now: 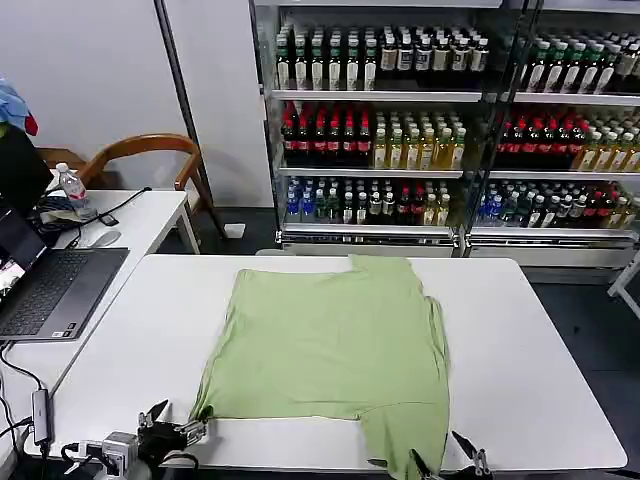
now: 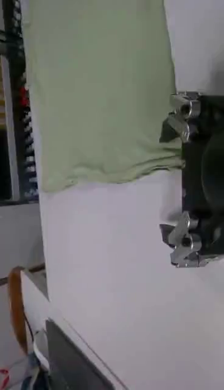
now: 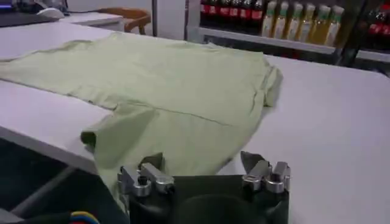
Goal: Fold and organize the clothes.
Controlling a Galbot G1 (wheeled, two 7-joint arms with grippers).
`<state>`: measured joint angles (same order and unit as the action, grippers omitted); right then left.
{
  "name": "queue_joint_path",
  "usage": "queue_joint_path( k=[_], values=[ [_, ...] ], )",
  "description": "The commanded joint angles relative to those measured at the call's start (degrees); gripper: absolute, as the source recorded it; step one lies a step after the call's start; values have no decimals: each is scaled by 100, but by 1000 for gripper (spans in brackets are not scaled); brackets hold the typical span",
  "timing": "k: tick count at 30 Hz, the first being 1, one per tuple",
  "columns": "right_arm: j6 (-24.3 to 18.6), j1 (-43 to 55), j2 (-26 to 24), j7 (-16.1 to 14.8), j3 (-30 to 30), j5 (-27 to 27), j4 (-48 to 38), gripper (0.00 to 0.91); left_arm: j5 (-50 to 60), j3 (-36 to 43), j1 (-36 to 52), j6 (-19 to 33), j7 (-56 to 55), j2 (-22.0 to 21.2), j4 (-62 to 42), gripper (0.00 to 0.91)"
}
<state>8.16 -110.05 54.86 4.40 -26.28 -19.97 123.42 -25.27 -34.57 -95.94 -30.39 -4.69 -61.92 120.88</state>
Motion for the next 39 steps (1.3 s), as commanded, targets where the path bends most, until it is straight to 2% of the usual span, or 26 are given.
queue_joint_path(
  k=[1, 14, 22, 27, 31, 36, 39],
  values=[
    [44, -38, 0, 51, 42, -90, -26, 0, -40, 38, 9, -62, -14, -7, -85, 40],
    [37, 34, 76, 43, 118, -125, -11, 0, -11, 148, -2, -19, 31, -6, -8, 40],
    [94, 249, 69, 67, 20, -207, 330, 0, 73, 230, 175, 328, 303, 126, 57, 40],
    [404, 996, -28, 173, -257, -760, 540, 0, -218, 121, 687, 320, 411, 380, 47, 40],
    [615, 1751, -88, 212, -356, -1058, 343, 0, -619, 124, 1124, 297, 480, 506, -103, 40],
    [817, 2746, -92, 228, -36, -1088, -142, 0, -957, 210, 1728, 287, 500, 508, -428, 40],
    [856, 3481, -15, 243, 418, -908, -643, 0, -1141, 385, 2122, 342, 520, 459, -860, 40]
  ],
)
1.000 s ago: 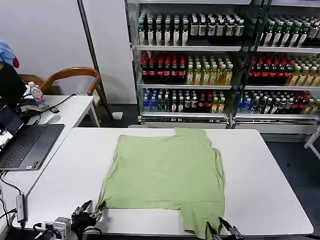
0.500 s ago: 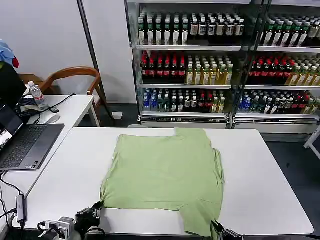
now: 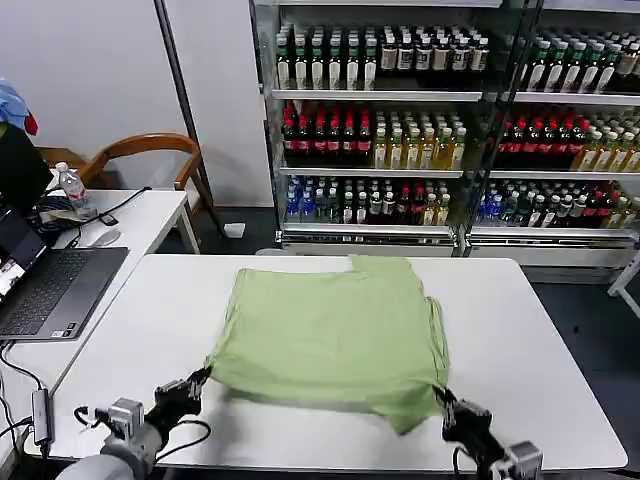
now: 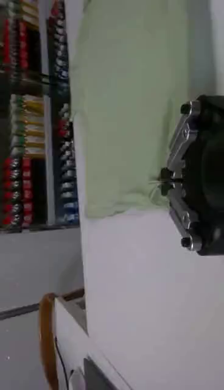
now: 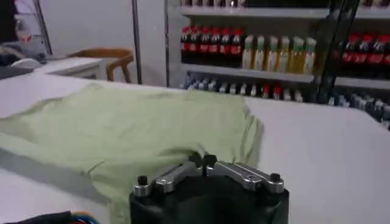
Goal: Fold and organize the clothes.
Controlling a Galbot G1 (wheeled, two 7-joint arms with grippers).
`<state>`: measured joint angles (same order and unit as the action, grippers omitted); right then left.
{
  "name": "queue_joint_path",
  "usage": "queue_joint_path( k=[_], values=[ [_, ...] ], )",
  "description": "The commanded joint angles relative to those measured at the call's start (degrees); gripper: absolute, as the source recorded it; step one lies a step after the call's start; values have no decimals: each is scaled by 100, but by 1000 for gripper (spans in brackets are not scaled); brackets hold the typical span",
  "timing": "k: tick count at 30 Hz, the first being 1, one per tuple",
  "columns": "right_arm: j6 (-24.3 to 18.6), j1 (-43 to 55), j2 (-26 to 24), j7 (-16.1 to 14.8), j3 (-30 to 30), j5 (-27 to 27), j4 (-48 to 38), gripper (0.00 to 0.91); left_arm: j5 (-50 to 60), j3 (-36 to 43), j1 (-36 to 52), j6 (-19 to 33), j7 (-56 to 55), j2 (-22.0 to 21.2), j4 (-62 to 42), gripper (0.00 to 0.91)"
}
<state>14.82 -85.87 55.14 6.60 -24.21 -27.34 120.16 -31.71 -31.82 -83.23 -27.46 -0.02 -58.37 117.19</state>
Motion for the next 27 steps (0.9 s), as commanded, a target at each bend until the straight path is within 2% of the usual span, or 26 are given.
queue_joint_path(
  k=[1, 4, 8, 13, 20, 21, 22, 23, 27],
  values=[
    [186, 1302, 7, 28, 398, -32, -578, 0, -523, 178, 1043, 62, 64, 76, -665, 40],
    [163, 1693, 120, 18, 681, 253, -1045, 0, -520, 375, 1319, 195, 105, -5, -954, 40],
    [148, 2088, 241, 5, 882, 385, -1488, 0, -572, 525, 1624, 239, 117, -66, -1305, 40],
    [70, 2581, 511, -151, 1111, 769, -1990, 0, -580, 713, 1890, 298, 170, -66, -1711, 40],
    [10, 2806, 611, -204, 1209, 861, -2377, 0, -587, 800, 2001, 430, 172, -84, -1973, 50],
    [7, 2833, 626, -210, 1225, 862, -2424, 0, -579, 830, 2010, 448, 181, -82, -2019, 907],
    [6, 2845, 640, -211, 1234, 863, -2444, 20, -573, 850, 2013, 462, 182, -81, -2046, 907],
    [7, 2859, 661, -218, 1249, 870, -2476, 907, -550, 882, 2032, 483, 182, -84, -2092, 907],
    [4, 2825, 706, -211, 1316, 1100, -2589, 907, -315, 992, 2093, 584, 125, -92, -2209, 907]
  ],
)
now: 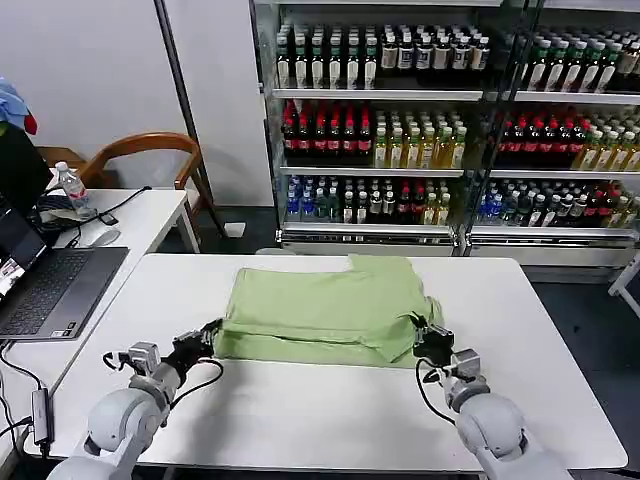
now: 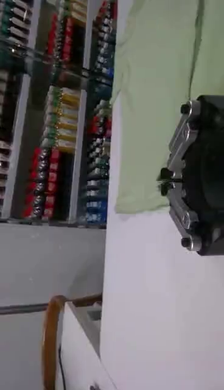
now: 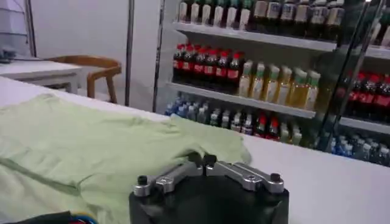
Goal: Fold and organize the clothes.
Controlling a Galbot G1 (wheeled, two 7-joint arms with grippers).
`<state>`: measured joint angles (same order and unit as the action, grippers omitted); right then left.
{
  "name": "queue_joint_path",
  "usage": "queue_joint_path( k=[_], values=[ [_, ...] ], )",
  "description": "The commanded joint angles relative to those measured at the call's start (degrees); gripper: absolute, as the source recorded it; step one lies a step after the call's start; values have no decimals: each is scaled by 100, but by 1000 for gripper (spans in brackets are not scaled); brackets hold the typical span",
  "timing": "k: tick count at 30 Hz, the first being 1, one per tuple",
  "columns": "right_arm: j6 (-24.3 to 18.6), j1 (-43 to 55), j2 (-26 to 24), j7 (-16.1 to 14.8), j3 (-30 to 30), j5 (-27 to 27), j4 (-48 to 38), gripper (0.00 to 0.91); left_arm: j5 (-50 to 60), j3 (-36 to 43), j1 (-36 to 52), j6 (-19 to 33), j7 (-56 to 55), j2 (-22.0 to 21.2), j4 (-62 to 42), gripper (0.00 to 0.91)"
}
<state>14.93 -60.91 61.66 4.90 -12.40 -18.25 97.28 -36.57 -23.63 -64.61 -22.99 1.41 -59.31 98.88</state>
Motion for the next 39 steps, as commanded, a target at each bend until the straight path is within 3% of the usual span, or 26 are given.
queue_joint_path(
  k=[1, 9, 14, 21, 23, 24, 25, 26, 28, 29, 30, 39],
  values=[
    [-15, 321, 61, -29, 144, 234, -336, 907, 197, 187, 239, 181, -10, 3, -409, 907],
    [12, 99, -101, 110, -132, 78, -211, 907, 252, -10, -14, 203, 20, 198, -90, 907],
    [241, -693, -355, 353, -520, -965, 715, 907, 246, -139, -644, -237, -148, 349, 605, 907],
    [327, -1296, -360, 488, -687, -899, 1037, 907, 488, 96, -813, -298, -346, 266, 589, 907],
    [377, -1321, -350, 480, -671, -846, 985, 897, 532, 153, -722, -536, -501, 221, 509, 907],
    [449, -1341, -356, 475, -653, -826, 982, 705, 530, 162, -693, -643, -567, 203, 489, 907],
    [468, -1346, -361, 491, -637, -822, 975, 181, 527, 172, -682, -693, -613, 199, 475, 907],
    [480, -1345, -365, 494, -626, -823, 969, 50, 523, 177, -669, -722, -646, 198, 472, 907],
    [516, -1322, -386, 509, -590, -835, 952, 0, 484, 202, -630, -733, -757, 195, 427, 504],
    [527, -1309, -386, 518, -583, -842, 942, 0, 481, 200, -619, -730, -765, 188, 420, 171],
    [543, -1280, -389, 518, -574, -861, 922, 0, 477, 191, -604, -735, -766, 187, 411, 81],
    [662, -1182, -366, 509, -444, -1001, 835, 0, 413, 210, -597, -754, -752, 195, 409, 50]
  ],
)
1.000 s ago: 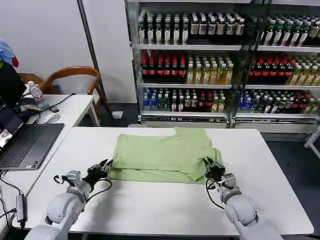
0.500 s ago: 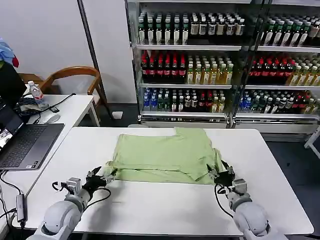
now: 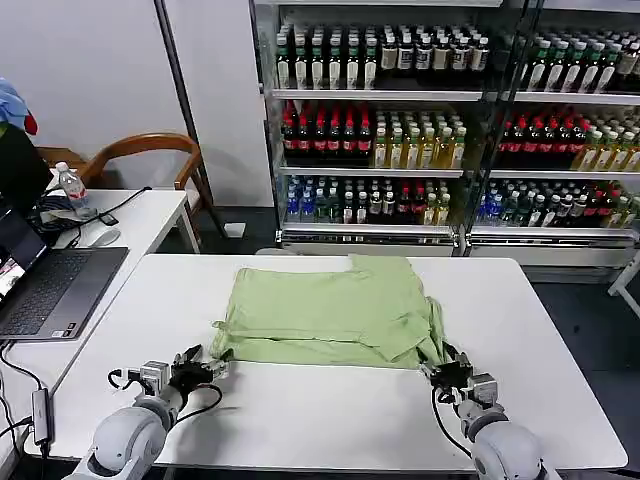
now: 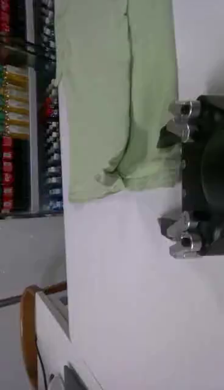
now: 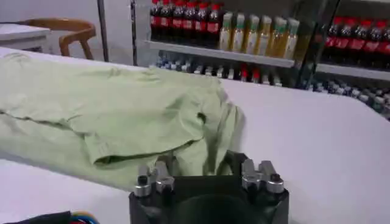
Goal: Fold and organize the clothes.
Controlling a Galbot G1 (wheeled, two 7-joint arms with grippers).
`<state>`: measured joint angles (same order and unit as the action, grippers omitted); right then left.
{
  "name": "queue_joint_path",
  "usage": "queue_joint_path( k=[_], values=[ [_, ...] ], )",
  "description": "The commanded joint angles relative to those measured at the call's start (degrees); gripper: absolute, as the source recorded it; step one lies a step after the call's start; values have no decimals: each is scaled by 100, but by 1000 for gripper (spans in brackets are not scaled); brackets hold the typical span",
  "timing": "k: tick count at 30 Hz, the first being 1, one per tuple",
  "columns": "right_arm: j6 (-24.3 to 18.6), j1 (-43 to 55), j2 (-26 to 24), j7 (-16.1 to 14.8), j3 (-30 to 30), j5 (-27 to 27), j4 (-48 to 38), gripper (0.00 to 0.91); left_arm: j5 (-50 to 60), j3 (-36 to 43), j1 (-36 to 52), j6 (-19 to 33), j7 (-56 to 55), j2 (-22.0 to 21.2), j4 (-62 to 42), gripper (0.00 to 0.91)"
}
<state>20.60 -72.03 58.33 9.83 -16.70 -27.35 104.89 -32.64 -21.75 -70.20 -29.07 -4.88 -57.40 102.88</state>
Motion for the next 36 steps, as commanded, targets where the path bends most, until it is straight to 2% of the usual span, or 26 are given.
queue_joint_path(
  k=[1, 12, 20, 25, 31, 36],
  values=[
    [94, -76, -25, 16, 2, -93, 68, 0, 30, 40, -39, -146, -123, -8, 4, 50],
    [90, -248, -104, 27, -156, -130, 282, 0, -2, 0, -197, -182, -22, 23, 204, 40],
    [-2, -1407, -385, -70, -782, 37, 1105, 0, -18, -524, -1605, 60, -7, 227, 1140, 40],
    [-83, -2147, -371, -99, -1097, 253, 1688, 0, -35, -928, -2454, 129, -46, 122, 1988, 40],
    [-321, -2881, -350, -142, -1212, 793, 1957, 0, 5, -1223, -3299, 290, -63, 79, 2353, 40],
    [-362, -3215, -252, -81, -1229, 812, 2085, 0, 15, -1520, -3676, 294, 8, 107, 2536, 40]
  ],
)
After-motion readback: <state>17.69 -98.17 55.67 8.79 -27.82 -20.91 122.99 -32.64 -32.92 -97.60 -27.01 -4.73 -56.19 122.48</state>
